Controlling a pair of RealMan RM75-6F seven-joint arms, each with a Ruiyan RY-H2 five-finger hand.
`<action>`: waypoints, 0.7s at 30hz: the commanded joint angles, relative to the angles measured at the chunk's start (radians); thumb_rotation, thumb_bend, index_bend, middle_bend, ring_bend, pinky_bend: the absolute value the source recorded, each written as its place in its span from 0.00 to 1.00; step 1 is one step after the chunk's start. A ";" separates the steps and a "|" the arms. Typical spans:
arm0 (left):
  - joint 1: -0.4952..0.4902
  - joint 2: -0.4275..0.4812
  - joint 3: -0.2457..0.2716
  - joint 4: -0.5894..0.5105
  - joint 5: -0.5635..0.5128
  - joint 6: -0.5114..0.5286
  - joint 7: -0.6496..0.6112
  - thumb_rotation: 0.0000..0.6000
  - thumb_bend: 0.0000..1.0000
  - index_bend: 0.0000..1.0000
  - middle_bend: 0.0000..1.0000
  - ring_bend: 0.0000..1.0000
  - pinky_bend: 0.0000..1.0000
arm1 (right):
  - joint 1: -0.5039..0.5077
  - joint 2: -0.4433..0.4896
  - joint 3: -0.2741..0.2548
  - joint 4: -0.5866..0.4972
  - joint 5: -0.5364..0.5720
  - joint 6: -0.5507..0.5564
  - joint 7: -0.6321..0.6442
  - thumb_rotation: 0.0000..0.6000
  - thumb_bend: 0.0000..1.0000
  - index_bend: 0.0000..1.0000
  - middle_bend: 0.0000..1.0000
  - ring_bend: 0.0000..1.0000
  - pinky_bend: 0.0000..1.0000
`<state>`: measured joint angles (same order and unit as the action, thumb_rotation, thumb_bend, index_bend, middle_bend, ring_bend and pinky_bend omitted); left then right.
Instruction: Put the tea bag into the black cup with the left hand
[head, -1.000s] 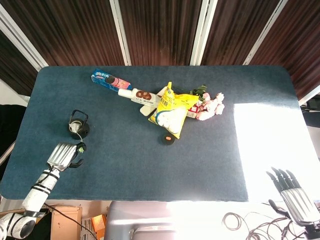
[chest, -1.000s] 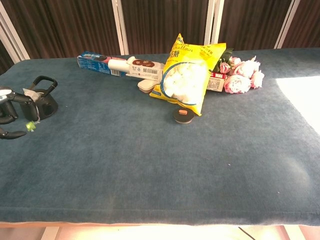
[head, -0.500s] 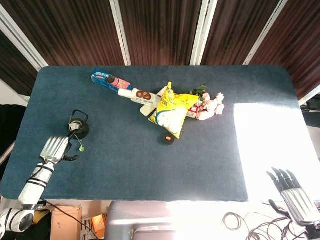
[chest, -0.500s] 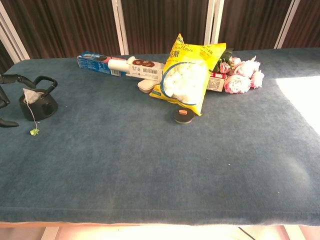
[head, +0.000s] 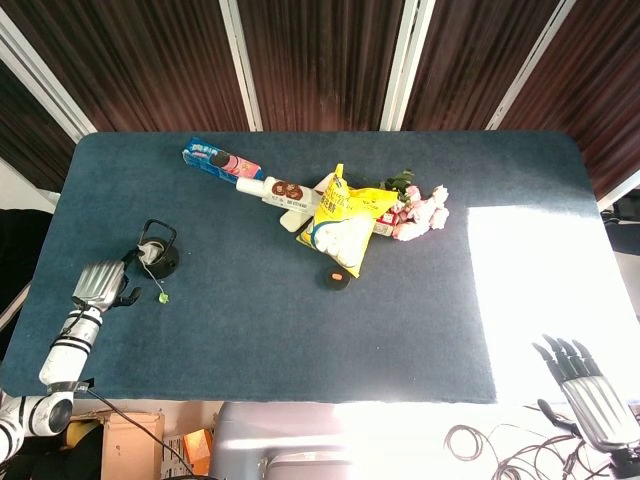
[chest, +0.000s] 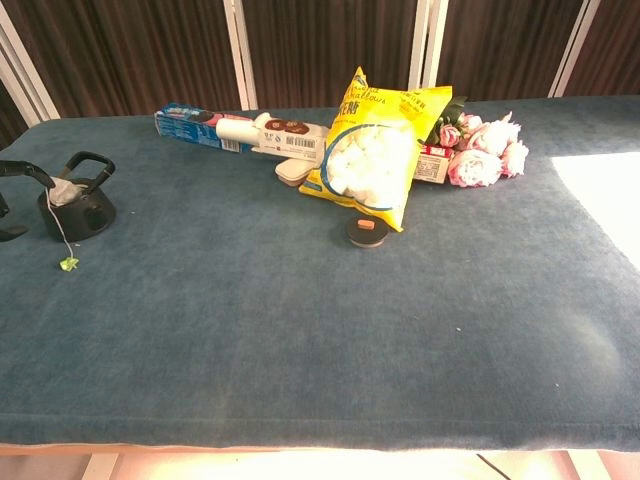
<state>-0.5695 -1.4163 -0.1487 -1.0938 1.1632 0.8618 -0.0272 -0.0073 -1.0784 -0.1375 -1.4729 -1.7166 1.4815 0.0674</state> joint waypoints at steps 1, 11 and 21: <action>-0.004 -0.003 -0.003 0.009 -0.010 -0.013 0.004 1.00 0.37 0.23 0.99 1.00 0.89 | 0.000 0.000 0.000 0.000 0.001 -0.001 0.000 1.00 0.30 0.00 0.00 0.00 0.00; -0.030 -0.029 -0.002 0.057 -0.043 -0.086 0.033 1.00 0.37 0.23 0.99 1.00 0.89 | 0.002 -0.001 0.002 -0.002 0.006 -0.006 -0.004 1.00 0.30 0.00 0.00 0.00 0.00; -0.030 -0.034 -0.011 0.044 -0.021 -0.043 0.031 1.00 0.34 0.23 0.99 1.00 0.89 | 0.003 0.001 0.005 -0.002 0.011 -0.009 -0.001 1.00 0.30 0.00 0.00 0.00 0.00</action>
<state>-0.6100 -1.4626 -0.1502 -1.0212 1.1168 0.7675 0.0252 -0.0041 -1.0780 -0.1330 -1.4753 -1.7053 1.4718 0.0656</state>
